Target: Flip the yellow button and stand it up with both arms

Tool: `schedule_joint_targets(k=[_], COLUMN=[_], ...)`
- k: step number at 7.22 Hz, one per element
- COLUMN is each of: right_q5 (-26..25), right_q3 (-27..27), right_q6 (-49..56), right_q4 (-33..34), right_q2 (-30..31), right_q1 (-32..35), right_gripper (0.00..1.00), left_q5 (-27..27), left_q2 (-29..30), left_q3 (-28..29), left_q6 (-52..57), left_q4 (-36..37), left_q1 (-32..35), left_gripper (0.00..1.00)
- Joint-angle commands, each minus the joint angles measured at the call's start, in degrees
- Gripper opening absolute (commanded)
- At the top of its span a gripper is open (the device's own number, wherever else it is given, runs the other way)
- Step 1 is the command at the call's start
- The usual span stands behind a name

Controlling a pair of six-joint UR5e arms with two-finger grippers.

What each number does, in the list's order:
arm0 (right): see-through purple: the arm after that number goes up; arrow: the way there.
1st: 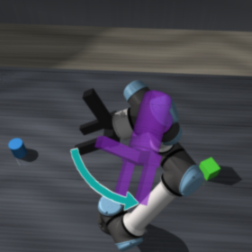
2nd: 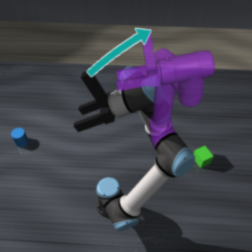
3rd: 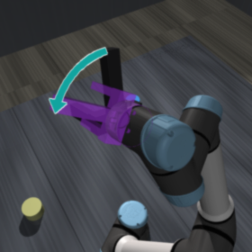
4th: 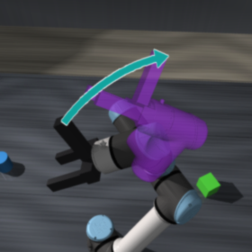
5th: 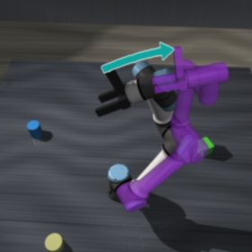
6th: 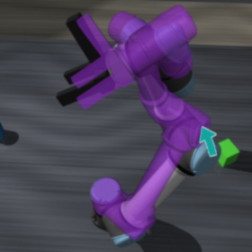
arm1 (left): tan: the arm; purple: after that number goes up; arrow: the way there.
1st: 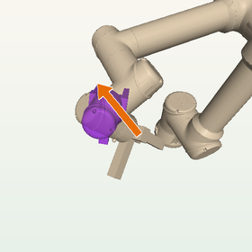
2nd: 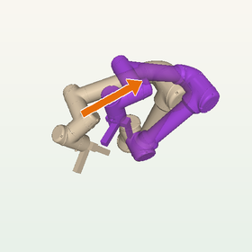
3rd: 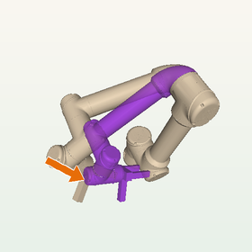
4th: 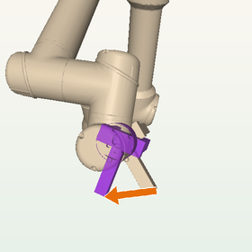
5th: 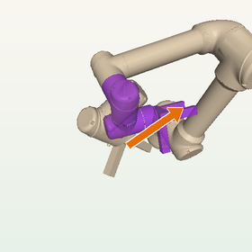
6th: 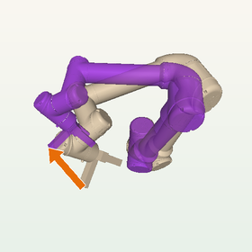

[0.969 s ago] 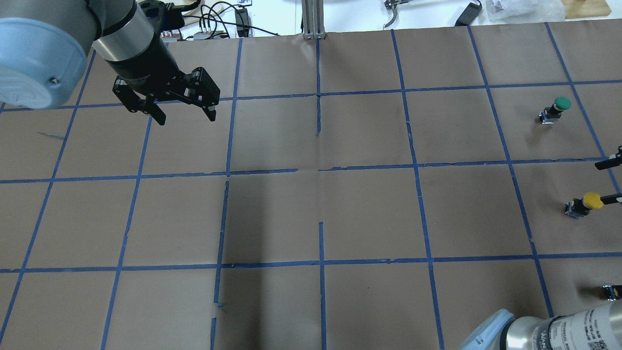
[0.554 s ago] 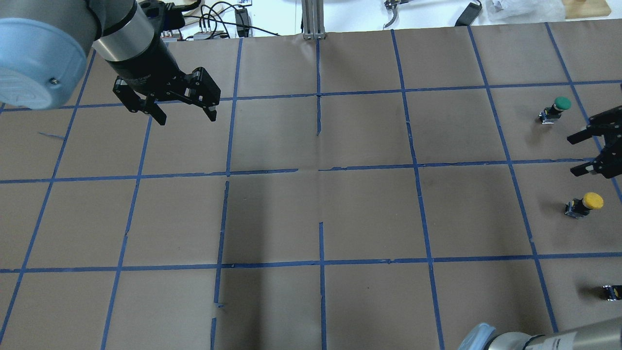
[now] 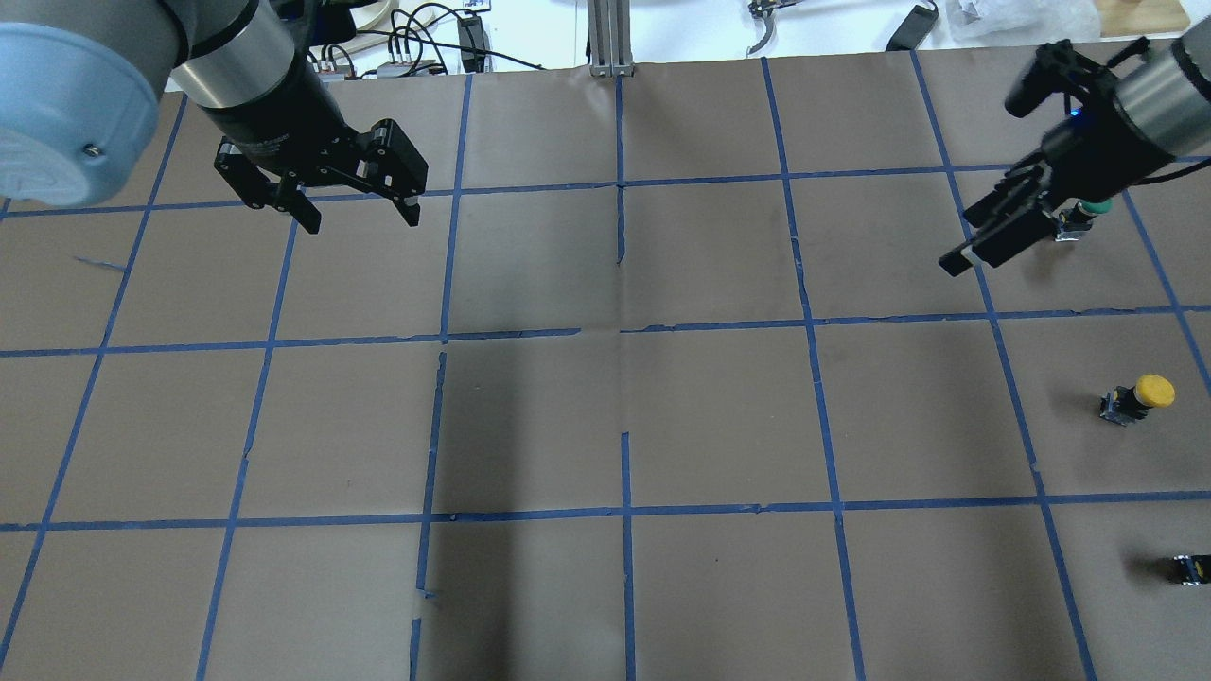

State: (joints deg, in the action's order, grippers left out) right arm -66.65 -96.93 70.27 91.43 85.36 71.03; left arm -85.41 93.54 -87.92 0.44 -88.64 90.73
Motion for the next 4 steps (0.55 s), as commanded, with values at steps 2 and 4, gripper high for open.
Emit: schedule_joint_targets(k=[2,4], right_q5=[-4.4,-12.6], right_q3=[7.1,13.0], right_q6=[-21.9,-35.6], right_q4=[0.5,-4.7], right_q2=[-0.5,-0.8], right_q1=[10.7,16.7], right_gripper=[1.0,1.0], left_q5=[0.1,0.2], left_q2=[0.6,0.8], left_q3=[0.1,-0.1], left_q6=[0.0,-0.1], left_q4=[0.0,0.0], left_q1=[0.1,0.1], left_gripper=[1.0,1.0])
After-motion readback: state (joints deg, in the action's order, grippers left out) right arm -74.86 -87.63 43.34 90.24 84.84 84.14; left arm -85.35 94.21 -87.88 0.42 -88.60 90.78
